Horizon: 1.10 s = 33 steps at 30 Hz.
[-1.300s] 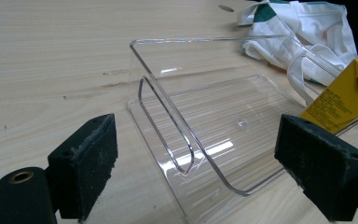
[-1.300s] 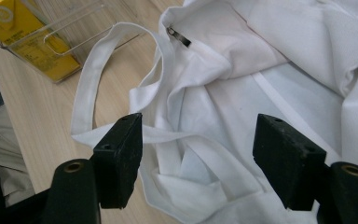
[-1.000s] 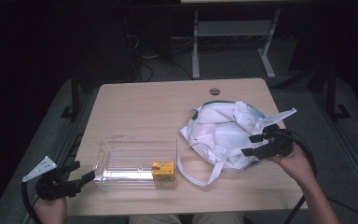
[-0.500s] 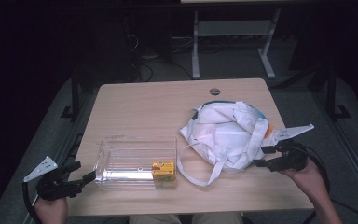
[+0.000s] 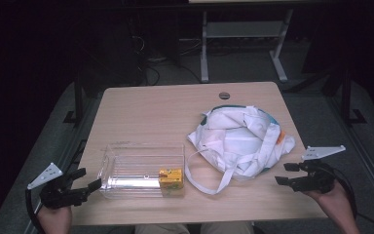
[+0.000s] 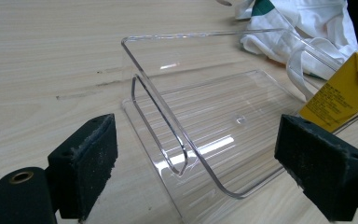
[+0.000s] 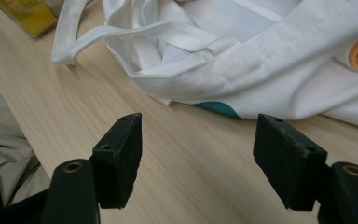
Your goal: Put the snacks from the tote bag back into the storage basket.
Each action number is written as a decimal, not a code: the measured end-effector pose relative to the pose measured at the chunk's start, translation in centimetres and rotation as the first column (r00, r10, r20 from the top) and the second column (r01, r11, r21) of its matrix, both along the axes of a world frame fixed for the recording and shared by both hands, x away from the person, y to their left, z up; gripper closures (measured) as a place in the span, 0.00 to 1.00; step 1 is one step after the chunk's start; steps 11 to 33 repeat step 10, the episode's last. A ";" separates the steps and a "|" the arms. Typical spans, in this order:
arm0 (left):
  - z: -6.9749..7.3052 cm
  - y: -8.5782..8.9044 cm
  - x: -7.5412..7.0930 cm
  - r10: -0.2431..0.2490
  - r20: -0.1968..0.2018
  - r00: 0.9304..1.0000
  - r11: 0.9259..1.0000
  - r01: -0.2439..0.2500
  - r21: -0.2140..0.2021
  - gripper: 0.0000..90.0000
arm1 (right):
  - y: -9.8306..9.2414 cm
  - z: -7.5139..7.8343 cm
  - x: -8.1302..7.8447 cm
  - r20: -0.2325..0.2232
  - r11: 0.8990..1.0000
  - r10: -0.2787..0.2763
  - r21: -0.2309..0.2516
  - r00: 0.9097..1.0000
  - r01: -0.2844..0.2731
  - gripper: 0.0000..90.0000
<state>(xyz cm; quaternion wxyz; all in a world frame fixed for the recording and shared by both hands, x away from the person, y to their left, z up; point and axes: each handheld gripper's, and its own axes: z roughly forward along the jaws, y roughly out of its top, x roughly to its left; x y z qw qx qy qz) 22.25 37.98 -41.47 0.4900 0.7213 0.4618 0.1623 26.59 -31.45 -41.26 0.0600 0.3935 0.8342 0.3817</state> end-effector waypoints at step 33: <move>0.1 -0.2 0.0 -0.011 0.002 1.000 1.000 0.010 0.008 0.14 | -1.0 -0.7 -2.2 0.084 0.998 -0.048 0.047 0.995 0.044 0.34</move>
